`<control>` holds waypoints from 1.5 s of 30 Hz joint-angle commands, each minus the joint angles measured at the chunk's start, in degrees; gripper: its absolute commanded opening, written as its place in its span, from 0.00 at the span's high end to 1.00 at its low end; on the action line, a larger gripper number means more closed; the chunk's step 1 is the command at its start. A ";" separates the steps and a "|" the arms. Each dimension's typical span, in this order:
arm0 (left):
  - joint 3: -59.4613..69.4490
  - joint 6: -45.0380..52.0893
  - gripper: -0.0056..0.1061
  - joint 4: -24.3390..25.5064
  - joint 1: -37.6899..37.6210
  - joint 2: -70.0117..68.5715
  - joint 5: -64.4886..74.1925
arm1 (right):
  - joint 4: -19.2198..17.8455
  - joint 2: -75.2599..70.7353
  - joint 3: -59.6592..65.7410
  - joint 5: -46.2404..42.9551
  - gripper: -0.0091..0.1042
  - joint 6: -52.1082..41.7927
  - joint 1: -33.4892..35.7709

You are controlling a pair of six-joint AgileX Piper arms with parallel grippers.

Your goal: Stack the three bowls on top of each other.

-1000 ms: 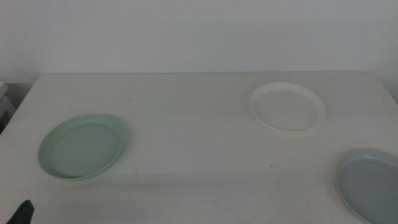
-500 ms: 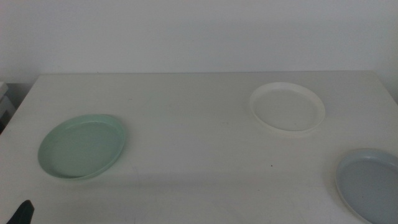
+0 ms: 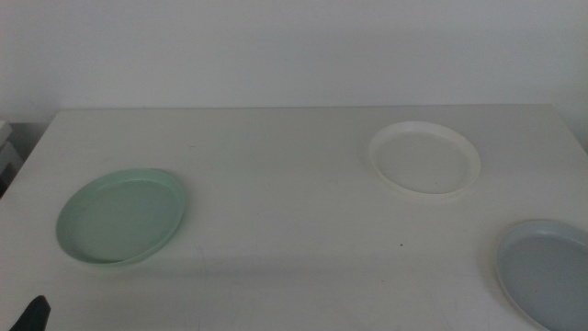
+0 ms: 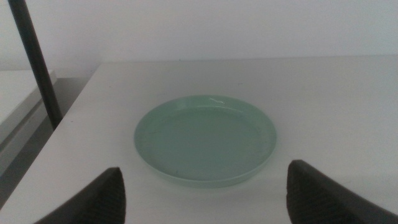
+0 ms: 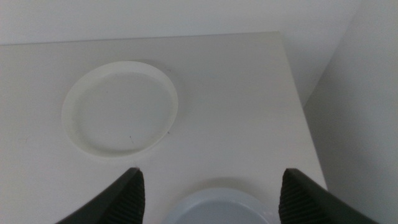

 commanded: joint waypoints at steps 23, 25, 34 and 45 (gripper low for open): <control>-0.28 -0.69 0.18 -0.41 -0.42 -0.78 -4.36 | 5.29 47.43 -33.30 0.53 0.44 2.09 0.11; -0.28 -0.69 0.18 -0.41 -0.42 -0.78 -4.36 | 6.31 50.68 -35.76 1.09 0.44 2.09 0.11; -0.28 -0.69 0.18 -0.41 -0.42 -0.78 -4.36 | 10.30 61.79 -42.53 1.34 0.46 2.04 0.11; -0.28 -0.69 0.18 -0.41 -0.42 -0.78 -4.36 | 13.87 68.44 -43.65 0.10 0.60 -0.06 0.28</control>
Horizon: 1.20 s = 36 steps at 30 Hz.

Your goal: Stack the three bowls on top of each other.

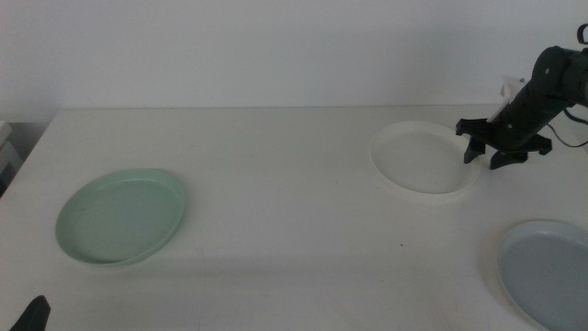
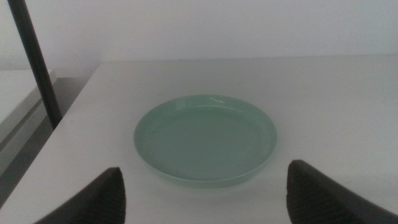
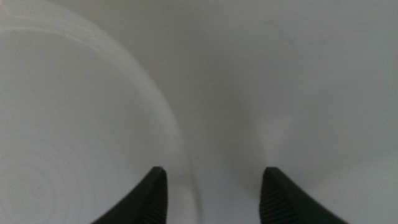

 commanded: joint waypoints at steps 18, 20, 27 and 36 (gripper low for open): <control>-0.28 -0.69 0.18 -0.41 -0.42 -0.78 -4.36 | 7.92 -17.75 6.31 -0.18 0.93 -10.49 3.09; -0.28 -0.69 0.18 -0.41 -0.42 -0.78 -4.36 | 9.17 -23.43 12.93 -3.02 0.93 -10.69 5.04; -0.28 -0.69 0.18 -0.41 -0.42 -0.78 -4.36 | 11.72 -37.56 32.16 -10.34 0.93 -10.24 16.22; -0.28 -0.69 0.18 -0.41 -0.42 -0.78 -4.36 | 12.50 -36.39 41.84 -20.08 0.93 -4.79 27.93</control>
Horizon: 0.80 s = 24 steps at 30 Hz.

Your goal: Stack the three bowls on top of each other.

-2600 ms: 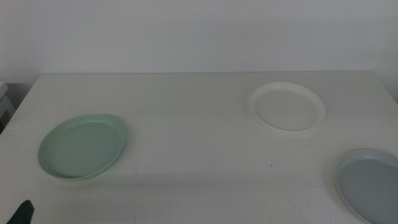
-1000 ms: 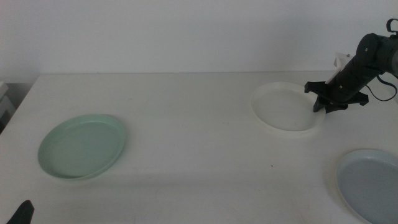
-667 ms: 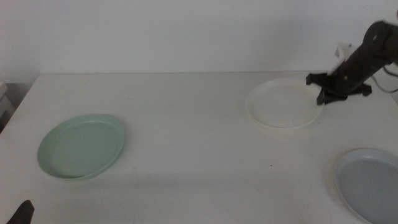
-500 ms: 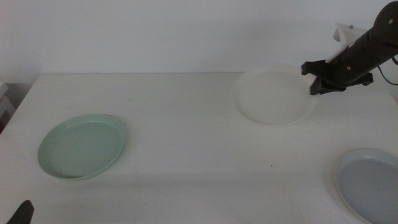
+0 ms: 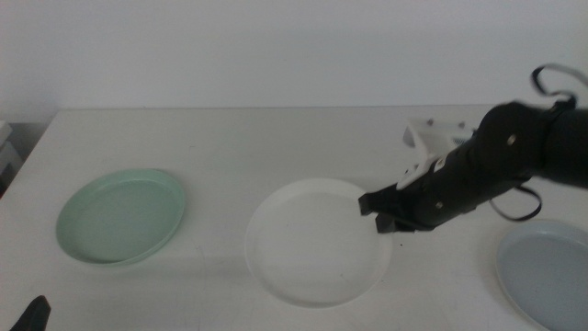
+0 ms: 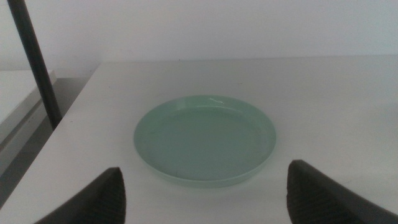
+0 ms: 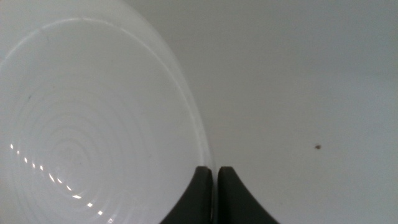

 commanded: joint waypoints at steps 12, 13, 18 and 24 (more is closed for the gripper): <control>-0.28 -0.69 0.18 -0.41 -0.42 -0.78 -4.18 | 0.66 6.16 -0.06 -4.34 0.93 1.69 1.43; -0.28 -0.69 0.18 -0.41 -0.42 -0.78 -4.18 | 0.66 6.64 -0.04 -4.34 0.93 1.69 1.43; -0.28 -0.69 0.18 -0.41 -0.42 -0.78 -4.18 | 0.62 7.56 -0.04 -3.46 0.93 -0.12 1.43; -0.28 -0.69 0.18 -0.41 -0.42 -0.78 -4.18 | 0.04 7.68 -0.04 -2.97 0.85 0.52 1.43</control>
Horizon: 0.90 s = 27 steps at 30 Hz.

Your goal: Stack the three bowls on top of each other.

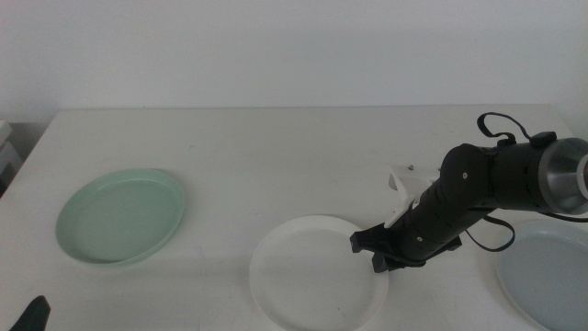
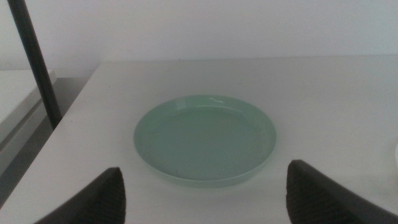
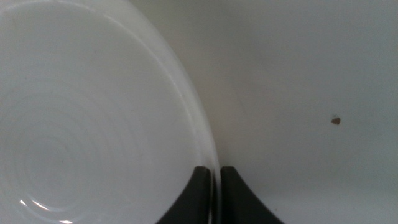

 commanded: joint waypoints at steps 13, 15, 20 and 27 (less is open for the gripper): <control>-0.28 -0.69 0.18 -0.41 -0.42 -0.78 -4.23 | -5.47 -13.21 -1.24 6.86 0.44 3.05 -2.53; -0.28 -0.69 0.18 -0.41 -0.42 -0.78 -4.23 | -7.36 -16.87 -1.24 9.29 0.43 5.17 -5.25; -0.28 -0.69 0.18 -0.41 -0.42 -0.78 -4.23 | -12.70 -26.11 -1.24 17.07 0.44 6.29 -14.85; -0.28 -0.69 0.18 -0.41 -0.42 -0.78 -4.23 | -17.39 -32.40 -1.24 27.58 0.44 2.04 -33.15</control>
